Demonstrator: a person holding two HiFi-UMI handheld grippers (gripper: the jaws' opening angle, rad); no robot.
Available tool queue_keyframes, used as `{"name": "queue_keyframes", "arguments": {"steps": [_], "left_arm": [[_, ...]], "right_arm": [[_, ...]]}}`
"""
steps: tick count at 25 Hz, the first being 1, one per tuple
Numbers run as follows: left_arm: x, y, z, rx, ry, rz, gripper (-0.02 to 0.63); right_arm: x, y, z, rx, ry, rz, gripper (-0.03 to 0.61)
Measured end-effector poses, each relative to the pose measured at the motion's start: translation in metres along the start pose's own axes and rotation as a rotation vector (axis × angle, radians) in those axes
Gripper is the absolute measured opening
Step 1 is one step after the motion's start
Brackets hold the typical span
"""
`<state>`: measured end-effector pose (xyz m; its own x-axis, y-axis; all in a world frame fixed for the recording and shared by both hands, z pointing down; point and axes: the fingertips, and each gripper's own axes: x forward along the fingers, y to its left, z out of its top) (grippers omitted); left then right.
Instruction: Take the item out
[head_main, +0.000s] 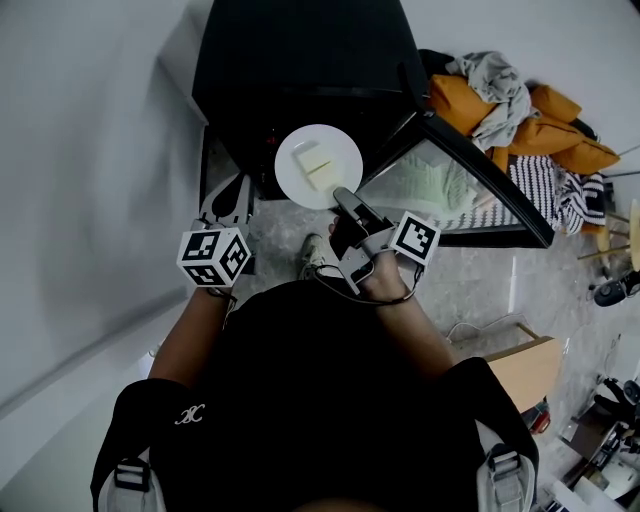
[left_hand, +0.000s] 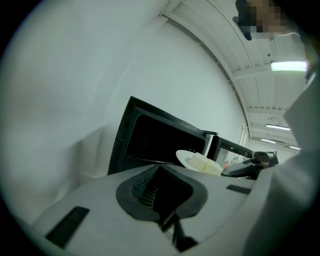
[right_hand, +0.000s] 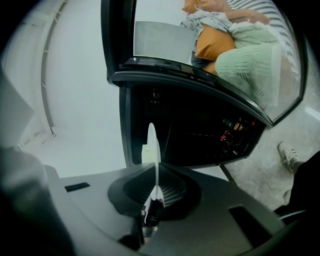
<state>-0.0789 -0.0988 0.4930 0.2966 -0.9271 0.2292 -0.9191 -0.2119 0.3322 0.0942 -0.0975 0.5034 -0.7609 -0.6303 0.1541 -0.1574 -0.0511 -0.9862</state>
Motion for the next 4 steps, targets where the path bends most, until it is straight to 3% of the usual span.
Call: {"name": "queue_keyframes", "arguments": {"steps": [4], "left_arm": [[-0.0041,-0.003,0.0116,0.017,-0.001,-0.005,0.008]], "right_arm": [[0.0019,0.0097,0.0001,0.0,0.002,-0.001,0.02]]}}
